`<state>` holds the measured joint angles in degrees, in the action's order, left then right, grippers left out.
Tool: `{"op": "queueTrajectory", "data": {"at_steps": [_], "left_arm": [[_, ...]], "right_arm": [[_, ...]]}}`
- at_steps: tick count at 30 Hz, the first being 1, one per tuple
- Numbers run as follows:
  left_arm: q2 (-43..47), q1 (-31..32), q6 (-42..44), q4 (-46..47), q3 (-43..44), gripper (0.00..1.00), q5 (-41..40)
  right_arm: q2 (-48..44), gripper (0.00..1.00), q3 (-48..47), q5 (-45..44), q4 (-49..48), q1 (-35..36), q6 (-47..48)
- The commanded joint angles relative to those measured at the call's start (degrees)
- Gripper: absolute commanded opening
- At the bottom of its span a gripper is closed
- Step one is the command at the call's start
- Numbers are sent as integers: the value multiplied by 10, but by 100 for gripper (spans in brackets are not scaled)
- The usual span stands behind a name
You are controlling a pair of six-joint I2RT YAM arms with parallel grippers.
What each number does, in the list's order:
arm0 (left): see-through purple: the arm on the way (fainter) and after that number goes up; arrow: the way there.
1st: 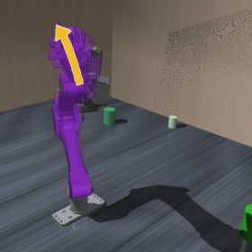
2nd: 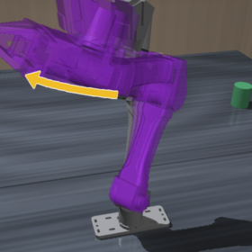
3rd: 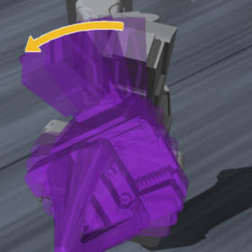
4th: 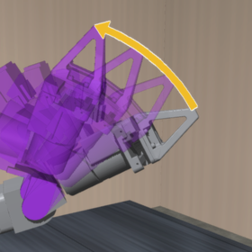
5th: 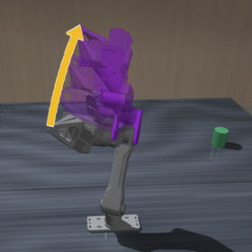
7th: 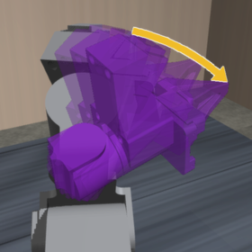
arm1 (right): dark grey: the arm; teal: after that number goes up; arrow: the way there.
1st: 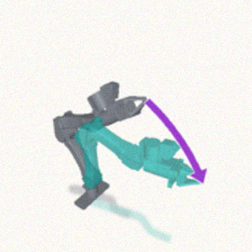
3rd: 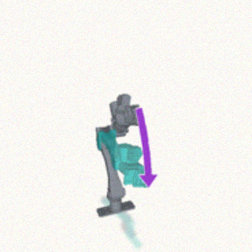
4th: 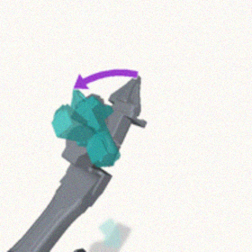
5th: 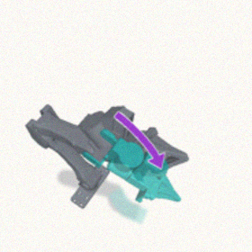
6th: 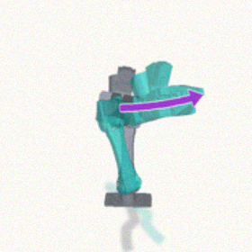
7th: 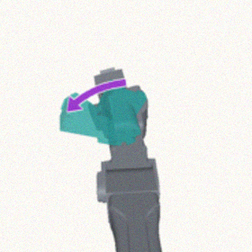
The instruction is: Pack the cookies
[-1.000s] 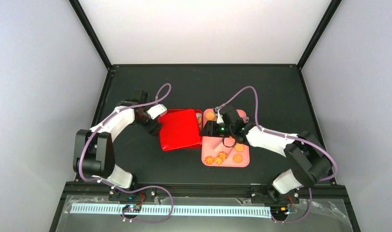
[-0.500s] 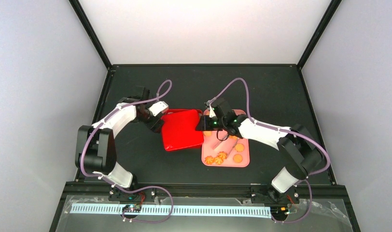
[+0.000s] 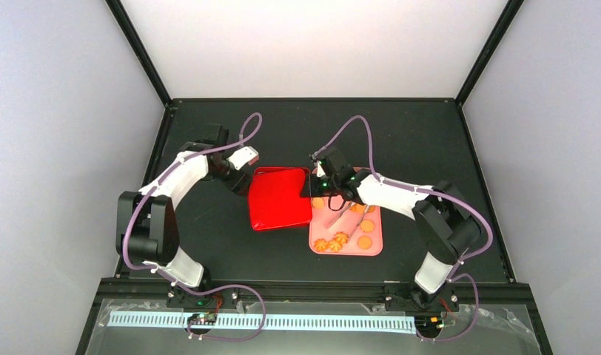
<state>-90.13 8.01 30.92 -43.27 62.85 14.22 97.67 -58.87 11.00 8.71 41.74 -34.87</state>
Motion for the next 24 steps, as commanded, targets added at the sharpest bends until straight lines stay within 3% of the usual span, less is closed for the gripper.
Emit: {"op": "queueTrajectory", "data": {"at_steps": [1, 10, 13, 15, 24], "left_arm": [[-10, 3, -12, -17, 29, 83, 18], [-18, 3, -14, -22, 33, 84, 26], [-9, 3, -10, -40, 40, 97, 16], [1, 3, -2, -66, 48, 99, 20], [67, 12, 81, -158, 4, 99, 111]], "right_arm": [[18, 35, -19, -11, 2, 0, -10], [45, 28, -34, -20, 13, -3, -21], [51, 26, -40, -22, 19, -7, -25], [54, 25, -43, -28, 24, -9, -25], [59, 22, -53, -44, 38, -15, -44]]}}
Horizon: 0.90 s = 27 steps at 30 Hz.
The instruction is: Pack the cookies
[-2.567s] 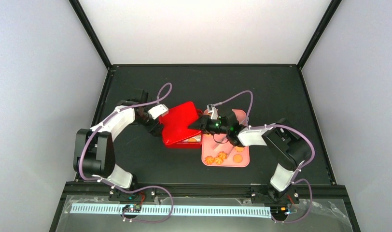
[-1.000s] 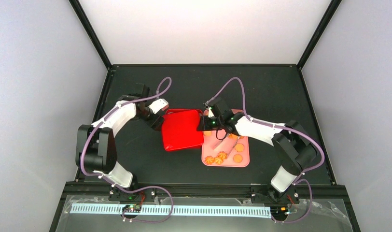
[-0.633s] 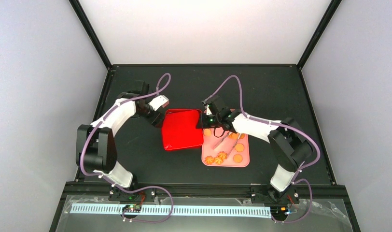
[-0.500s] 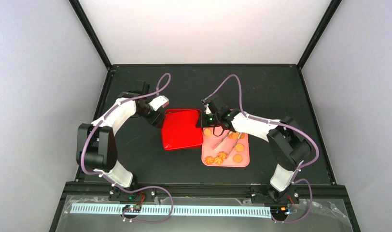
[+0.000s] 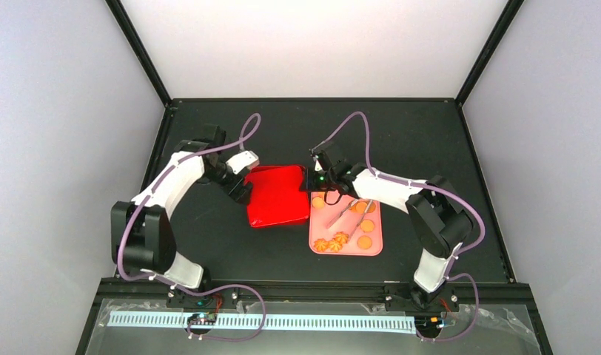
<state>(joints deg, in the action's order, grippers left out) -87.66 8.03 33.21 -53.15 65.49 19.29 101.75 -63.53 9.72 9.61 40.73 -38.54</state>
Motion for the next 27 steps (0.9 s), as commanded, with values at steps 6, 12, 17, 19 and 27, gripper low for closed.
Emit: {"op": "queueTrajectory", "data": {"at_steps": [6, 12, 17, 19, 27], "left_arm": [[100, 59, 79, 3, -112, 99, -7], [138, 113, 69, 82, -155, 99, -116], [160, 189, 42, 132, -189, 99, -244], [161, 200, 37, 153, -195, 99, -273], [156, 250, 11, 154, -209, 99, -282]], "right_arm": [[11, 21, -15, -36, 37, -5, -14], [8, 21, -24, -44, 55, -5, -11], [3, 20, -20, -44, 55, -5, -13], [0, 20, -18, -46, 54, -5, -13], [-4, 20, -13, -48, 53, -5, -13]]}}
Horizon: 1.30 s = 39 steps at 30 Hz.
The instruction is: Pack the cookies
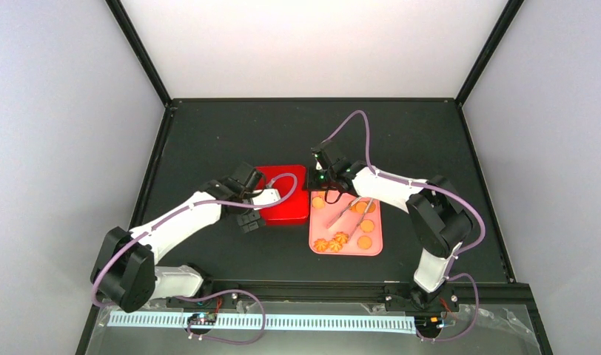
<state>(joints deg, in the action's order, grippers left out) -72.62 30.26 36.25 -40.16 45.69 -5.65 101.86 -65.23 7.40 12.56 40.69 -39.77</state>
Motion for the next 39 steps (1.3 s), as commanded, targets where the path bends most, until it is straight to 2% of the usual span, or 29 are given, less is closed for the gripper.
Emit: {"op": "queueTrajectory", "data": {"at_steps": [1, 6, 22, 26, 30, 34, 39], "left_arm": [[4, 32, -22, 27, -12, 99, -38], [-4, 39, -37, 36, 10, 99, -86], [-38, 37, -56, 53, 44, 99, -107], [-36, 37, -75, 36, 63, 99, -72], [-28, 34, -91, 8, 86, 99, -34], [-29, 33, -84, -6, 92, 99, -11], [-27, 43, -78, -26, 90, 99, 70]], "right_arm": [[-5, 21, 5, -25, 23, -4, 0], [-9, 20, 6, -26, 22, -4, 1], [-34, 23, 12, -33, 13, -9, 11], [-47, 27, 19, -30, 2, -10, 20], [-47, 37, 11, -16, -6, -17, 39], [-25, 42, -31, 7, 19, -35, 70], [9, 45, -105, 24, 54, -70, 104]]}}
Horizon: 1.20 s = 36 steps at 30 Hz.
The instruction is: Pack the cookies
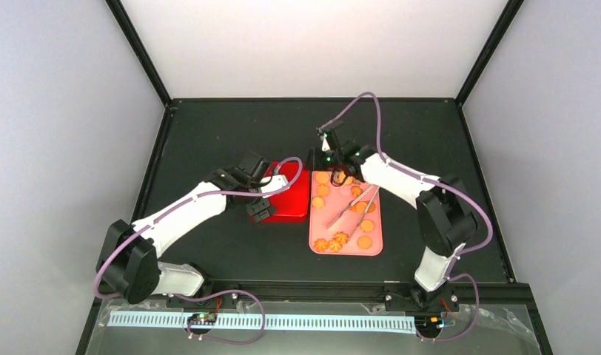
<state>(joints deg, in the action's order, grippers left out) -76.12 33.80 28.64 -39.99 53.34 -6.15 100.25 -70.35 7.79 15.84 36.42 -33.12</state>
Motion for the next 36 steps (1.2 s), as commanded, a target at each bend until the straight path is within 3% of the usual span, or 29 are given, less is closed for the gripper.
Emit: {"op": "queueTrajectory", "data": {"at_steps": [1, 9, 19, 27, 36], "left_arm": [[11, 13, 8, -24, 9, 99, 83], [-2, 72, 55, 38, -32, 99, 11], [-55, 109, 77, 168, -49, 99, -112], [-76, 116, 81, 162, -23, 98, -117], [-65, 85, 70, 158, -16, 98, -83]], "right_arm": [[37, 45, -72, 25, 30, -36, 42], [201, 42, -291, 60, 131, -55, 85], [329, 39, -405, 106, 154, -50, 96], [324, 34, -360, 170, 136, -17, 137], [240, 26, -208, 233, 53, -11, 142]]}}
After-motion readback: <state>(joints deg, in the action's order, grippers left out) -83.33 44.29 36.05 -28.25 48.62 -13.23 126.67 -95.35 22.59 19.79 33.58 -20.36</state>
